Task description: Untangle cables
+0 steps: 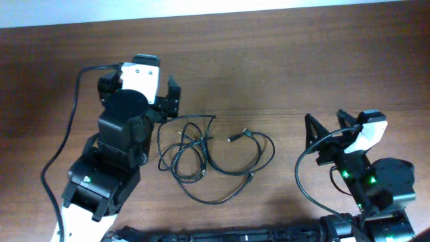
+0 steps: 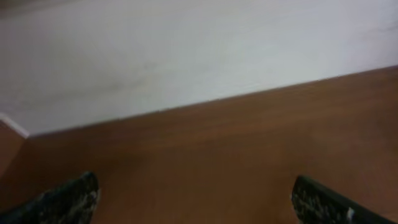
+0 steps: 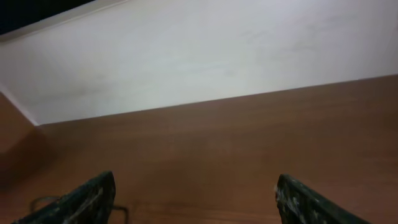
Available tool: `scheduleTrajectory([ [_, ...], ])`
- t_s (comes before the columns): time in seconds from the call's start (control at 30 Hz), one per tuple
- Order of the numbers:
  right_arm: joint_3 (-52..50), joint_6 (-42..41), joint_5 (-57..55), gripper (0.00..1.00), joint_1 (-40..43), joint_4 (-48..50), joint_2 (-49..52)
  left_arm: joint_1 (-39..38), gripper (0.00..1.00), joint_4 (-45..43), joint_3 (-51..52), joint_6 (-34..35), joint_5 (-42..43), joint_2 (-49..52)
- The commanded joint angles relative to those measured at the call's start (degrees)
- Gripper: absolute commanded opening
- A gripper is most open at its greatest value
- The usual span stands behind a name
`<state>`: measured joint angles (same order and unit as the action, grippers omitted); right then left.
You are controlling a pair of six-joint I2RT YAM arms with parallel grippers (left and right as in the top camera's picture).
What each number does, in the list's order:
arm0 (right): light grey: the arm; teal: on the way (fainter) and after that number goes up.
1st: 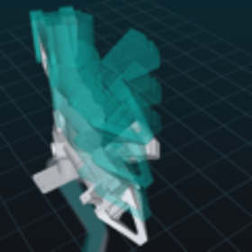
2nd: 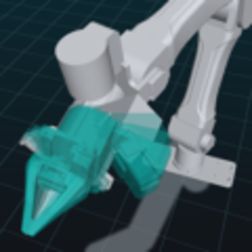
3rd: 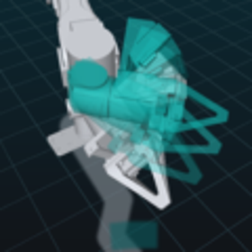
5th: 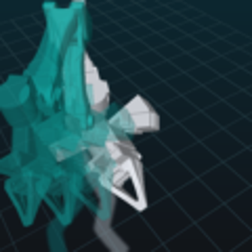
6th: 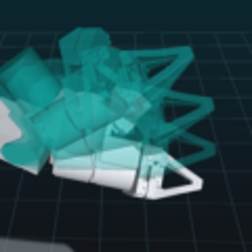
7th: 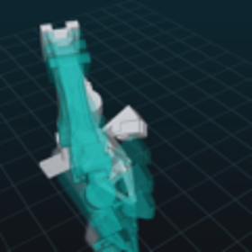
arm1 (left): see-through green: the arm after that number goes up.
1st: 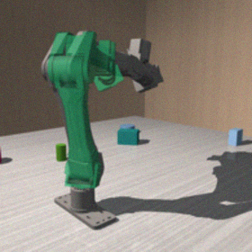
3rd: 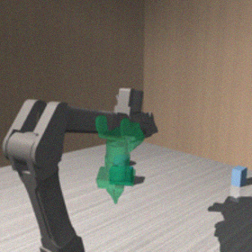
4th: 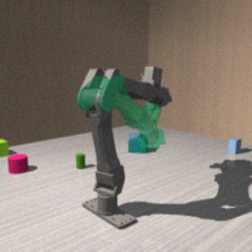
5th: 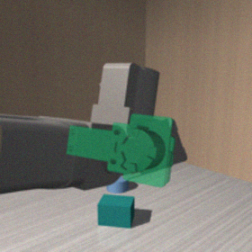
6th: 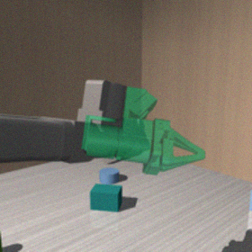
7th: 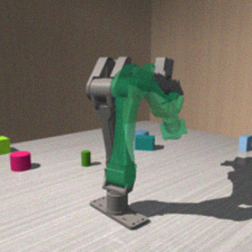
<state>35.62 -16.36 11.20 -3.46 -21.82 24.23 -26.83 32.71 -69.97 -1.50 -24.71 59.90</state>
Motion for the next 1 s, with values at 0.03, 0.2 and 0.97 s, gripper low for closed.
scheduleTrajectory([
  [0.03,3.85,-2.16,10.32,0.81,0.11,0.11,8.96,3.43,0.99,2.89,-0.46,5.66,-0.57,-0.13],
  [0.2,16.22,-2.12,22.14,0.81,0.11,-7.26,26.77,13.11,0.99,6.88,-0.46,8.35,16.85,-0.13],
  [0.97,17.97,-10.38,41.92,0.99,-12.63,-3.89,54.38,17.38,0.99,11.13,-0.46,8.33,19.37,-0.04],
])
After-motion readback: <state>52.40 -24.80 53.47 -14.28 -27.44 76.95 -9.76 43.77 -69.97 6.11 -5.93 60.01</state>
